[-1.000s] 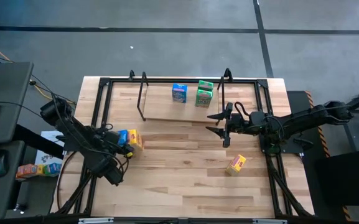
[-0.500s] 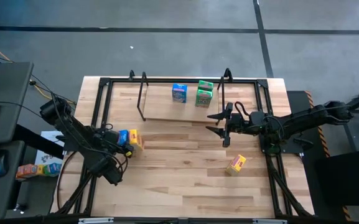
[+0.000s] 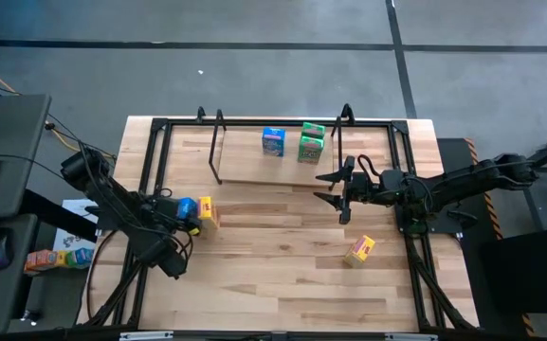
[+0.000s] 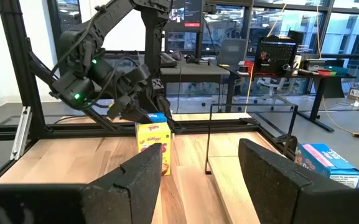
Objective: Stack cereal on shelf
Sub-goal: Put the blue cereal box on the shelf
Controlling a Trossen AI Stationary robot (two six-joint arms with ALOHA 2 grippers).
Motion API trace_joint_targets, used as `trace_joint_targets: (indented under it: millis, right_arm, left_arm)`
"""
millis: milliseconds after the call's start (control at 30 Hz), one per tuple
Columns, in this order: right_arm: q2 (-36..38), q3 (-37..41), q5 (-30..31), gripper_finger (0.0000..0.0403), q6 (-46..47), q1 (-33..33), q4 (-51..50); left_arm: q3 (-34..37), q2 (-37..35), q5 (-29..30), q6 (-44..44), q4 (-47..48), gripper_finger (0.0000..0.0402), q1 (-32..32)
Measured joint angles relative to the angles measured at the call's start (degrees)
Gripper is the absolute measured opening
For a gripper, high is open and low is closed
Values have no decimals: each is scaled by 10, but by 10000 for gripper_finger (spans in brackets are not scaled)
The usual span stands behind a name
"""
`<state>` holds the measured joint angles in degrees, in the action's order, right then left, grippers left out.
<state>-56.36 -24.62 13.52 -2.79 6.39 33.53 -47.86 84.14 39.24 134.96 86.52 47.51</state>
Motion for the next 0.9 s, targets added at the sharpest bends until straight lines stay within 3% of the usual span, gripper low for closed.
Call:
trace_joint_targets:
  millis: [433, 900]
  right_arm:
    - [0, 0, 0, 204, 0, 0, 0]
    - [0, 0, 0, 204, 0, 0, -1]
  left_arm:
    - [1, 0, 20, -26, -59, 302, -1]
    - [1, 0, 19, -26, -52, 155, -2]
